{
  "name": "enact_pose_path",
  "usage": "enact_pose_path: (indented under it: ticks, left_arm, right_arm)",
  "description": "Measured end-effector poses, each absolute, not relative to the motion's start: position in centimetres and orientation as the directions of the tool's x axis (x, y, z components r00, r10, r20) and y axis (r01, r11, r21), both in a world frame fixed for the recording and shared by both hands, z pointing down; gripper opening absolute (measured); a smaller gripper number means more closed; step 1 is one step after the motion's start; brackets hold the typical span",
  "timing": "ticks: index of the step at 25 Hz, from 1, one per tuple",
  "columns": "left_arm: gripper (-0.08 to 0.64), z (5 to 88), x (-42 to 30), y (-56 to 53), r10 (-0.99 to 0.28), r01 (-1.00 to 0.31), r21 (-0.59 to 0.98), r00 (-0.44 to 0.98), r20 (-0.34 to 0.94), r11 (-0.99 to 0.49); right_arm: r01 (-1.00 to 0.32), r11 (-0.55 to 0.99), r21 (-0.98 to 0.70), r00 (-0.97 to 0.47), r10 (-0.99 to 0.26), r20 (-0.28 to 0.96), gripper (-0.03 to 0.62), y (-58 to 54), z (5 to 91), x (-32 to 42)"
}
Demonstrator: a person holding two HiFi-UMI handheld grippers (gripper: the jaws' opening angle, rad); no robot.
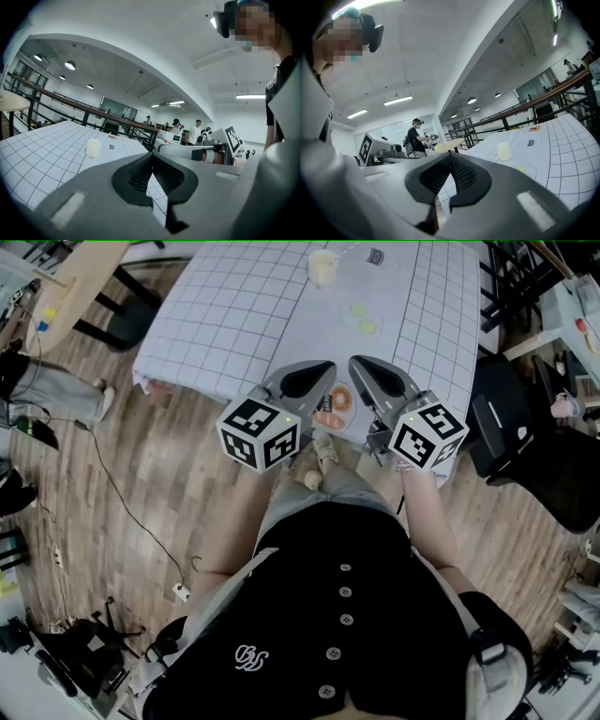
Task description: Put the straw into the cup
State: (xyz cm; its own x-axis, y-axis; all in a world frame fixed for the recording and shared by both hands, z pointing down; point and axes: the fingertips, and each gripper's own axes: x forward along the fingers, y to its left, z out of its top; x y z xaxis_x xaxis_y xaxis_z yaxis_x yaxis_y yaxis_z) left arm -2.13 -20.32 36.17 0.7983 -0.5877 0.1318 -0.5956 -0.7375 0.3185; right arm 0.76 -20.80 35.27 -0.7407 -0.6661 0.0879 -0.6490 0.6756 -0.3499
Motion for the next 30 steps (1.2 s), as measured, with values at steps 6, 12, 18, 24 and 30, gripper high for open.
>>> enact_pose_path:
  ticks: [6,12,18,24,30]
  left_arm:
    - [-0.002,36.5,-2.4,-19.3,-0.590,-0.602,0.321,0.794,0.145,-0.732]
    - [-0.002,36.8,-2.4,-18.4,-0.587,-0.600,0.322,0.796,0.147,-0.733]
    - [-0.002,36.7,-2.9,-17.9,-0.597,-0.610,0.314,0.789,0.148,-0.728]
    - [-0.002,36.9,-3.3,-17.3,-0.593,-0.613,0.307,0.788,0.167,-0.728]
    - [-0.002,37.1,-3.2,-16.6,-0.591,-0.614,0.305,0.788,0.176,-0.728]
  right_arm:
    - [-0.672,0.681,-0.291,-0.731,-0.674,0.110,0.002,-19.7,35.3,0.4]
    - [-0.672,0.689,-0.270,-0.734,-0.668,0.121,0.000,-19.2,35.3,-0.2]
    - [-0.669,0.694,-0.266,-0.741,-0.653,0.157,0.001,-18.4,36.1,-0.7]
    - [-0.668,0.697,-0.259,-0.742,-0.647,0.173,0.000,-17.7,36.3,-1.0]
    - [-0.666,0.693,-0.275,-0.743,-0.648,0.168,0.000,-17.0,36.4,-0.9]
